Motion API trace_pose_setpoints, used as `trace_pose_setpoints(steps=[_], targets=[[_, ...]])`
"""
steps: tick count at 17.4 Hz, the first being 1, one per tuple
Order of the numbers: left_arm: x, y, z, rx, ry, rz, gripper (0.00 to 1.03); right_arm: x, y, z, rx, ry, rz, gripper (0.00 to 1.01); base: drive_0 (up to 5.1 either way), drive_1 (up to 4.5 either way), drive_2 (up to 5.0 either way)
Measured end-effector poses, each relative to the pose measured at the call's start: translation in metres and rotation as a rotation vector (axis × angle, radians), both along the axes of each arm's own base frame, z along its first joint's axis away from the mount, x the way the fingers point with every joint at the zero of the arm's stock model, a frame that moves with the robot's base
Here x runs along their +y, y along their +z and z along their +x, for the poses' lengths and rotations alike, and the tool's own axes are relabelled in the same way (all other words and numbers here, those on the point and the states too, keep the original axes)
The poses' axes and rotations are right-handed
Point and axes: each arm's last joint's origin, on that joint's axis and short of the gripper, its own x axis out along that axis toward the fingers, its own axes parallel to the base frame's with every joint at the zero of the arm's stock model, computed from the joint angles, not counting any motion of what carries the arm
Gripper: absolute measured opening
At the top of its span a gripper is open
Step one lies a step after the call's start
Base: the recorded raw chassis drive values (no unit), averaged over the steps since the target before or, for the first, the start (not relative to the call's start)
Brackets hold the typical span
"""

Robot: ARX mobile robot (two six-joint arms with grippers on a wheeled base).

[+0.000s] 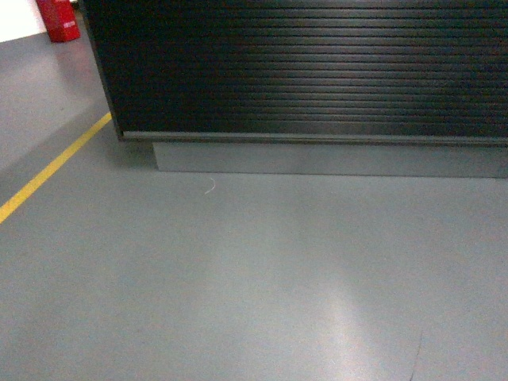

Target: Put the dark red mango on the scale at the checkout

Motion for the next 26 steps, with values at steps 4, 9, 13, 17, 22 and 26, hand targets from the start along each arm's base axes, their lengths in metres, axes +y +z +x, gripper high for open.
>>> trace_pose_setpoints(steps=[4,9,13,17,22,26], targets=[[0.0,0.0002,0.0,-0.002,0.002,0.0,0.98,0.0,-0.0003,0.0,0.003,0.0,0.0,0.98,0.0,4.35,-4.3],[0.0,0.0001,0.0,-0.001,0.0,0.0,0.98,0.0,-0.0003,0.0,0.003,0.0,0.0,0.98,0.0,4.38,-4.3],[0.0,0.0001,0.0,-0.001,0.0,0.0,0.98,0.0,-0.0002,0.0,0.002,0.0,0.0,0.98,0.1,4.39,-4.3],[0.0,-0.0001,0.0,0.001,0.0,0.0,0.98,0.0,-0.0003,0.0,0.003,0.0,0.0,0.98,0.0,4.31,-4.4],[0.0,0.0001,0.0,-0.001,0.0,0.0,0.98,0.0,-0.0004,0.0,0.004,0.0,0.0,0.98,-0.1,4.25,-4.4],[0.0,-0.0002,0.0,0.002,0.001,0.0,0.98,0.0,-0.0002,0.0,0.002,0.0,0.0,0.98,0.0,3.54,-3.5]])
